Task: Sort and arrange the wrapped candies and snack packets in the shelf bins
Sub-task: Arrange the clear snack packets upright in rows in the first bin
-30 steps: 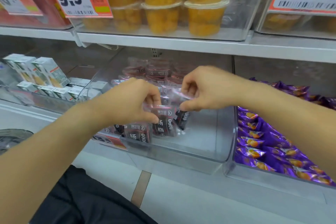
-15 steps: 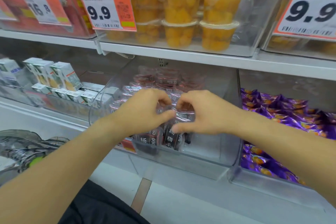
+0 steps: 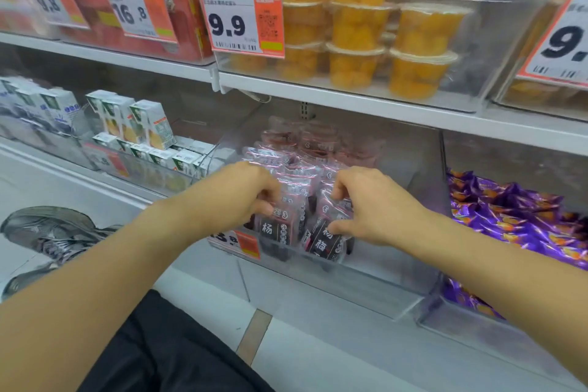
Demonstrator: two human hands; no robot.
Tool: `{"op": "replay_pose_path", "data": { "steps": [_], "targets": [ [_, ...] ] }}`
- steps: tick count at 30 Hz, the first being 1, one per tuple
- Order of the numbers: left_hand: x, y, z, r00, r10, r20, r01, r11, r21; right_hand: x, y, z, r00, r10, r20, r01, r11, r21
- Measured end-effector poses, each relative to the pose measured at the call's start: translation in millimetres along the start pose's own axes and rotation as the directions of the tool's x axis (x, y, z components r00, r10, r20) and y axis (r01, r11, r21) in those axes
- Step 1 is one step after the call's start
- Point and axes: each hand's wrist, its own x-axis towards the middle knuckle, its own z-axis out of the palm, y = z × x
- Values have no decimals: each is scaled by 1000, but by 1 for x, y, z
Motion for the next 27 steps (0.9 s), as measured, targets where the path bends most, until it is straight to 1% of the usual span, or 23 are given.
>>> {"op": "replay_pose_path", "data": {
  "steps": [2,3,5,7,10,12,14,15,17,19,21,24,25,27],
  "targets": [
    [-1,-4,-5,999,-1,-52,3,1000,31,0,0,-5,1000,31,3,-31,999,33],
    [-2,-6,-5,998,-3,-55,6,998,58,0,1,-6,999,48,9,-48,998,51],
    [-4,-8,1,1000,-18,-13,19,997,80,-2,0,-6,998,55,19,-56,998,38],
    [-7,-11,3,999,-38,4,38,999,33,-6,0,-6,999,50,6,-50,999,-4],
    [-18,-15,-9,996,-70,-49,64,990,-122,-8,3,-6,998,51,-31,-52,997,-54],
    [-26,-18,-16,996,-84,-15,81,987,-140,-9,5,-4,998,57,-29,-58,997,-54],
    [-30,-21,-18,994,-96,53,101,990,-102,-9,5,-2,996,73,-47,-73,997,-14],
    [-30,-24,-17,992,-108,64,113,990,-88,-9,5,-2,995,80,-55,-80,997,2],
    [-27,-28,-16,989,-142,41,145,987,-77,-10,4,-2,996,78,-50,-79,997,-2],
    [-23,-30,-14,987,-160,-2,160,986,-37,-11,2,-4,997,65,-45,-68,996,-57],
    [-20,-32,-10,989,-134,-70,135,991,13,-12,0,-9,996,64,-63,-71,991,-114],
    [-22,-35,-1,990,-71,-125,82,993,88,-14,-1,-16,995,78,-67,-86,989,-124],
    [-23,-35,2,989,-72,-133,84,992,94,-14,-1,-15,995,81,-52,-87,989,-119],
    [-26,-34,2,987,-86,-135,92,995,40,-13,1,-12,997,80,-14,-81,991,-106]
  ]
}}
